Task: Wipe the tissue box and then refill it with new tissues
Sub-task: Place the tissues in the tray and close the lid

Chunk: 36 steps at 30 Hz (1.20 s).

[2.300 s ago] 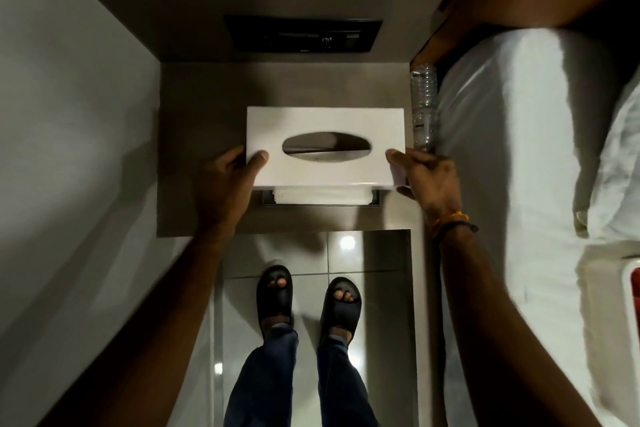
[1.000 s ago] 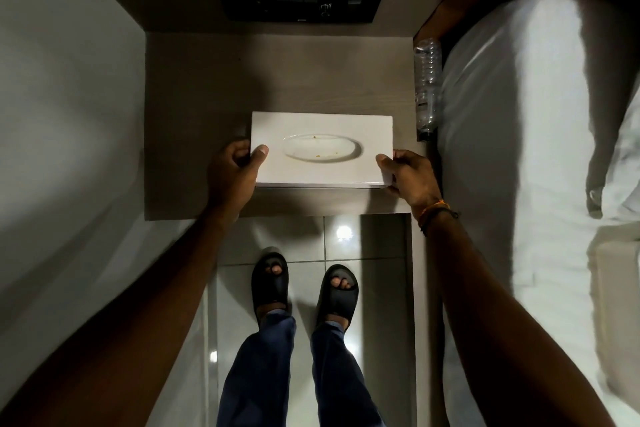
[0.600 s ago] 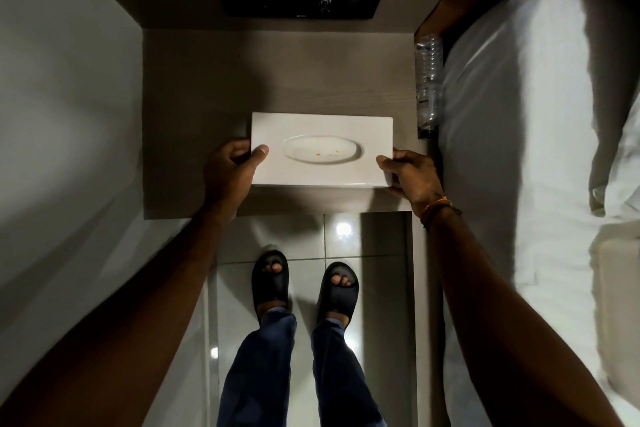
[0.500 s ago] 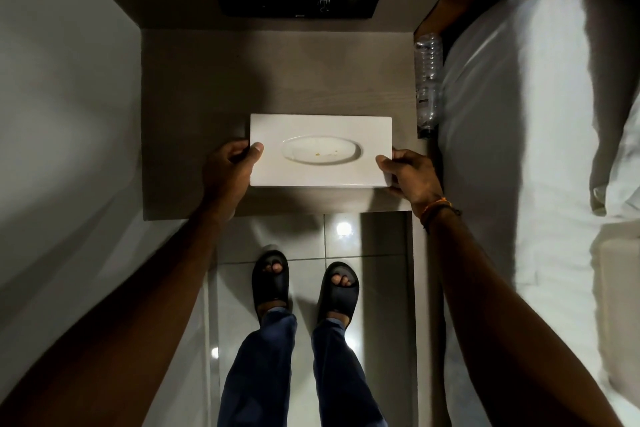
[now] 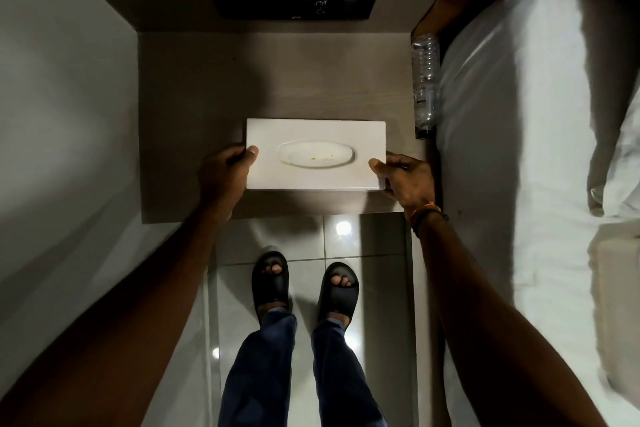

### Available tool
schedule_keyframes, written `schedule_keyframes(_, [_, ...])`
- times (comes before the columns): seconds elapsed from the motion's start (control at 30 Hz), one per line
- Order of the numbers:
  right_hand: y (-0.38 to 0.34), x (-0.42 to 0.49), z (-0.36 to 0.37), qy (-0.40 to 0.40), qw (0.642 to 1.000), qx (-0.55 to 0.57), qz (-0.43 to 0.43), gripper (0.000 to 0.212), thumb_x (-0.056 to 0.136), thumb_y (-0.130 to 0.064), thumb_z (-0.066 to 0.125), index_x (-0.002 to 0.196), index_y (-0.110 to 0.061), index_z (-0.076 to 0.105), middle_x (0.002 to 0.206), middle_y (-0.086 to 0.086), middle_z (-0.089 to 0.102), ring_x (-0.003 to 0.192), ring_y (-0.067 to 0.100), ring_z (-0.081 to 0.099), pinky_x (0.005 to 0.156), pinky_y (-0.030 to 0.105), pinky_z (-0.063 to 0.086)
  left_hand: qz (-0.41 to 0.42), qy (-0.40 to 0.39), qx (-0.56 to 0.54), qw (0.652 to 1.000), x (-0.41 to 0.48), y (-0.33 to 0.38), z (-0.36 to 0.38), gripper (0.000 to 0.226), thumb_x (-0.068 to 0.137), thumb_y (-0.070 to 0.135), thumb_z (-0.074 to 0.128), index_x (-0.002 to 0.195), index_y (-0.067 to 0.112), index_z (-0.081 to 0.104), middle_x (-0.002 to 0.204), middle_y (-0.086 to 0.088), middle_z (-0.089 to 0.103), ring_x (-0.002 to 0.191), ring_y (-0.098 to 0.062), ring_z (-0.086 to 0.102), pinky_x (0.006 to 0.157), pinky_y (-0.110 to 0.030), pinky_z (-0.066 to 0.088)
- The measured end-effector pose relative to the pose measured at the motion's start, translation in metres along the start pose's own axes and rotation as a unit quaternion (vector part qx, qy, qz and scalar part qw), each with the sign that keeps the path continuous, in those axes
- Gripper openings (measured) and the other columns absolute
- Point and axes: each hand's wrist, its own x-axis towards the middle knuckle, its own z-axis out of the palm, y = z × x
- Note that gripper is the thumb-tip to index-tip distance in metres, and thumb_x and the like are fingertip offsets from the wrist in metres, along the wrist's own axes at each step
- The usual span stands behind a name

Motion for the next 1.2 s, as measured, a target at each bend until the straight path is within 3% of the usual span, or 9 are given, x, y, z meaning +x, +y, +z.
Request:
schedule_keyframes(0.17, [-0.002,-0.007,0.001,-0.001,0.999,0.032,0.012,0.020,0.078,-0.024,0.088,0.096,-0.030,0.081,0.103,0.004,0.081,0.107,0.031,0.074,0.091,0.046,0.062,0.007,0.013,0.030,0.999,0.000,-0.001,0.002,0.040,0.084,0.053,0.064,0.101,0.020,0.077,0.074,0.014,0.068,0.082,-0.018,0.069,0.082,-0.044,0.060])
schedule_keyframes(0.3, [-0.004,-0.007,0.002,0.003,0.999,0.029,0.015,0.026,0.078,-0.023,0.088,0.103,-0.025,0.081,0.103,0.001,0.080,0.106,0.025,0.073,0.080,0.035,0.062,-0.020,-0.017,0.017,1.000,0.006,-0.005,0.001,0.038,0.086,0.049,0.066,0.105,0.019,0.078,0.092,0.001,0.075,0.092,-0.026,0.071,0.084,-0.050,0.060])
schedule_keyframes(0.53, [-0.011,-0.004,0.001,0.011,0.998,-0.003,0.057,0.011,0.076,-0.023,0.088,0.076,-0.028,0.078,0.103,0.012,0.078,0.101,0.027,0.072,0.066,0.030,0.061,-0.124,-0.053,-0.040,0.990,0.017,0.001,0.006,0.020,0.089,0.037,0.071,0.105,0.027,0.074,0.089,0.009,0.066,0.097,-0.025,0.066,0.071,-0.038,0.060])
schedule_keyframes(0.7, [-0.016,0.000,0.002,0.009,0.997,-0.032,0.073,0.017,0.076,-0.024,0.089,0.083,-0.032,0.075,0.114,0.006,0.076,0.110,0.030,0.069,0.063,0.027,0.055,-0.090,-0.039,-0.015,0.995,0.012,-0.002,0.004,0.037,0.089,0.043,0.068,0.116,0.019,0.074,0.102,-0.004,0.072,0.102,-0.030,0.068,0.089,-0.052,0.059])
schedule_keyframes(0.8, [-0.013,-0.003,0.002,0.012,0.999,-0.026,0.040,0.015,0.078,-0.026,0.087,0.082,-0.035,0.076,0.107,0.001,0.078,0.109,0.028,0.071,0.071,0.033,0.060,-0.026,-0.018,0.016,0.999,0.003,-0.005,0.003,0.047,0.084,0.056,0.061,0.111,0.020,0.076,0.098,0.000,0.075,0.096,-0.024,0.070,0.088,-0.047,0.058])
schedule_keyframes(0.9, [-0.007,-0.011,0.004,0.045,0.994,-0.082,-0.061,0.026,0.080,-0.027,0.084,0.105,-0.031,0.079,0.103,-0.006,0.079,0.103,0.018,0.073,0.093,0.043,0.061,-0.010,-0.001,0.005,1.000,-0.004,-0.010,0.003,0.047,0.083,0.063,0.062,0.108,0.026,0.077,0.087,0.010,0.075,0.090,-0.015,0.070,0.087,-0.040,0.058])
schedule_keyframes(0.97, [-0.007,-0.020,0.007,0.113,0.952,-0.192,-0.209,0.037,0.080,-0.027,0.083,0.117,-0.024,0.076,0.109,-0.001,0.077,0.102,0.018,0.072,0.096,0.041,0.059,-0.009,0.011,-0.015,1.000,-0.010,-0.014,0.004,0.046,0.083,0.065,0.064,0.106,0.028,0.078,0.083,0.013,0.074,0.084,-0.011,0.069,0.080,-0.034,0.057])
schedule_keyframes(1.07, [-0.014,-0.032,0.021,0.114,0.826,-0.344,-0.431,0.026,0.086,-0.024,0.078,0.111,-0.020,0.078,0.104,0.004,0.077,0.098,0.028,0.069,0.091,0.040,0.051,-0.002,0.031,0.002,1.000,-0.018,-0.018,0.006,0.047,0.090,0.065,0.055,0.100,0.024,0.078,0.087,0.007,0.074,0.083,-0.007,0.067,0.070,-0.024,0.051])
schedule_keyframes(1.2, [-0.033,-0.036,0.050,0.004,0.777,-0.469,-0.419,0.021,0.093,-0.025,0.063,0.106,-0.020,0.079,0.108,0.008,0.075,0.098,0.037,0.064,0.085,0.042,0.054,-0.009,0.053,0.015,0.998,-0.025,-0.014,0.009,0.055,0.097,0.062,0.042,0.079,0.017,0.069,0.072,0.001,0.064,0.071,-0.013,0.061,0.061,-0.026,0.042])
